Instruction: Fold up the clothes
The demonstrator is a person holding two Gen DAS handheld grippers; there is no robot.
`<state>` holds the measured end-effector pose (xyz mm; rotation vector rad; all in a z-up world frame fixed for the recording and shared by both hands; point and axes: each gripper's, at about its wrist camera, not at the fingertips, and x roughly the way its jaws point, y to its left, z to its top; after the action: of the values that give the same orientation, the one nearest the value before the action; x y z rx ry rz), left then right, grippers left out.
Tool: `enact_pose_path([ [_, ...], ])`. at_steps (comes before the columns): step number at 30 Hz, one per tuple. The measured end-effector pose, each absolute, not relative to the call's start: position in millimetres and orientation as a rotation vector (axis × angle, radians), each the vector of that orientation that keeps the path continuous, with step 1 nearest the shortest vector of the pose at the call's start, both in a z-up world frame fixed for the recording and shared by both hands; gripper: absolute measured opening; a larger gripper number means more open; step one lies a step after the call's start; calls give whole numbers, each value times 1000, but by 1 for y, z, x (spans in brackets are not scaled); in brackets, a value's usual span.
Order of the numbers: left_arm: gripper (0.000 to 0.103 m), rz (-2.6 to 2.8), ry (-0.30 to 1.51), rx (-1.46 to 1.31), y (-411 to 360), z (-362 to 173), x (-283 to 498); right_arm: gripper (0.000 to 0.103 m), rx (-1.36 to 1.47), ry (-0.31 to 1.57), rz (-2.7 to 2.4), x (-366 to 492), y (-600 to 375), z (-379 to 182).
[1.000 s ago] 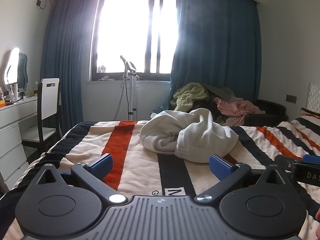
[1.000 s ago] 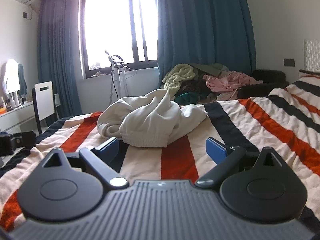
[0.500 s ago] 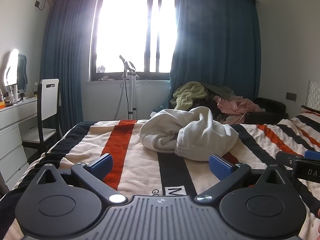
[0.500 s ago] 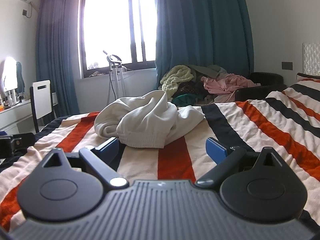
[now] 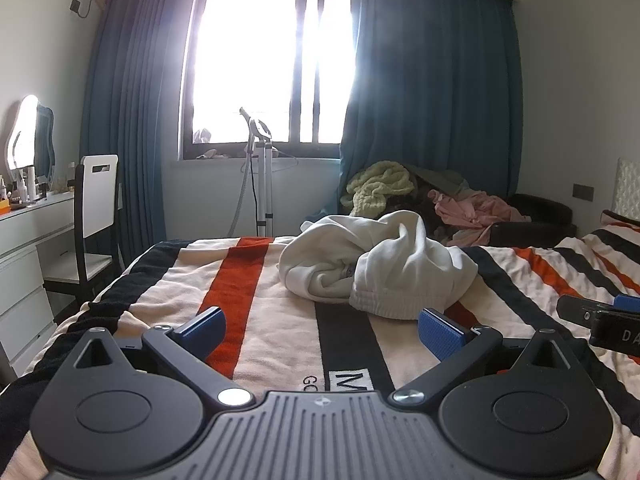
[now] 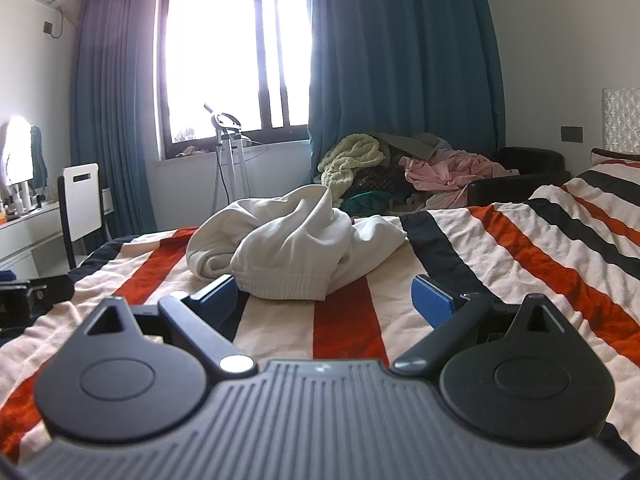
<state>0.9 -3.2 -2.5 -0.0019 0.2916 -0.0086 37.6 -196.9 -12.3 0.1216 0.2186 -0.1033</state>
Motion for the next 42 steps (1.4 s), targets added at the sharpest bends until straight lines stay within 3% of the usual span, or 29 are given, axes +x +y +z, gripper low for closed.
enact_pose_path([
  [14, 103, -3, 298, 13, -10, -12, 7, 95, 162, 223, -117, 44, -196, -5],
  [26, 103, 14, 311, 24, -15, -27, 20, 95, 218, 60, -107, 59, -191, 68],
  [42, 103, -69, 390, 227, -64, -63, 59, 95, 237, 203, -288, 53, -248, 19],
])
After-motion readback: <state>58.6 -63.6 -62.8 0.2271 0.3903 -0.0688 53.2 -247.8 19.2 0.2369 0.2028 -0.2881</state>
